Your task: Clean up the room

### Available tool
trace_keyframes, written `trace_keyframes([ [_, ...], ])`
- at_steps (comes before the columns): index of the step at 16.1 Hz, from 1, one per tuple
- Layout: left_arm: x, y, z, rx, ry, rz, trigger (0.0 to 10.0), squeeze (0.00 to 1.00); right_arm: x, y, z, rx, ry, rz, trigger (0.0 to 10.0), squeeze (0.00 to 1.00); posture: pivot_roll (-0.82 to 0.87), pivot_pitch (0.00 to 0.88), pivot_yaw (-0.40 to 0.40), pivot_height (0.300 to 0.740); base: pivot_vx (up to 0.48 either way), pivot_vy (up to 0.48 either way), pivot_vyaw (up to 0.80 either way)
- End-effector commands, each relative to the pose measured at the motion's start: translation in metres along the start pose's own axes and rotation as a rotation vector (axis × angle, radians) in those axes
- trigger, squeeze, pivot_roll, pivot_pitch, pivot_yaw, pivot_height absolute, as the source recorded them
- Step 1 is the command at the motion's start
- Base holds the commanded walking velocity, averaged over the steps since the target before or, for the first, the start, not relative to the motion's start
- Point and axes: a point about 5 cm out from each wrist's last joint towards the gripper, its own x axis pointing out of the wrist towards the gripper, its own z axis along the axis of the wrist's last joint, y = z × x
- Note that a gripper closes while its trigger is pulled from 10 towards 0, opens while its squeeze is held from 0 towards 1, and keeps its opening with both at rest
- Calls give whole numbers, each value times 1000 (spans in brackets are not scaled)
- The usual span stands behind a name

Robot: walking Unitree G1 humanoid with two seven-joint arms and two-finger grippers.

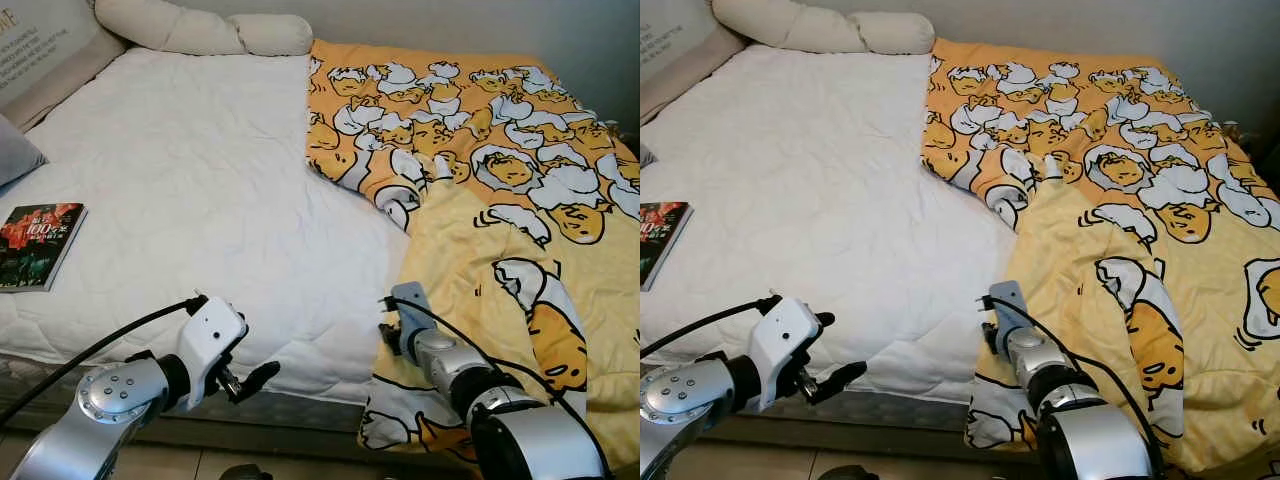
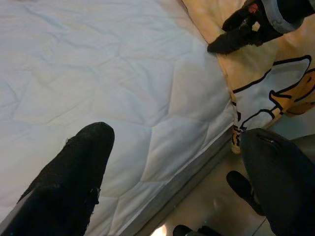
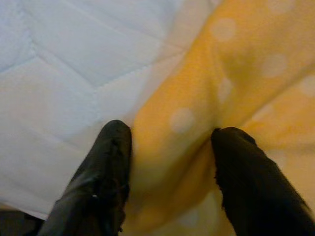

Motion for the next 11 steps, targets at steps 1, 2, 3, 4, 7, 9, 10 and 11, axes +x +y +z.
trace_keyframes([
  [1,1,-2,4,12,-6,-21,10000,0,0,-4,-8,30,18,-5,0,0,83,0,-30,740,0,0,0],
  [2,1,-3,4,11,-5,-28,10000,0,0,-5,-8,46,18,-3,0,0,82,0,-28,740,0,0,0],
  [3,2,-3,4,11,-4,-33,10000,0,0,-5,-8,64,16,1,0,0,81,0,-28,740,0,0,0],
  [4,2,-3,4,10,-3,-38,10000,0,0,-5,-8,75,13,4,0,0,81,0,-29,740,0,0,0],
  [7,2,-4,4,-16,-11,-84,10000,0,-1,-5,-8,119,8,43,0,0,70,0,-23,740,0,0,0],
  [9,4,-1,2,-40,-21,-89,10000,0,-1,-4,-9,143,6,88,0,0,55,0,-16,740,0,0,0],
  [10,5,1,2,-45,-23,-89,10000,0,-1,-6,-9,142,-5,114,0,0,45,0,-11,740,0,0,0],
  [11,6,4,2,-41,-21,-88,10000,0,-2,-9,-10,150,-16,149,0,0,34,0,-4,740,0,0,0],
])
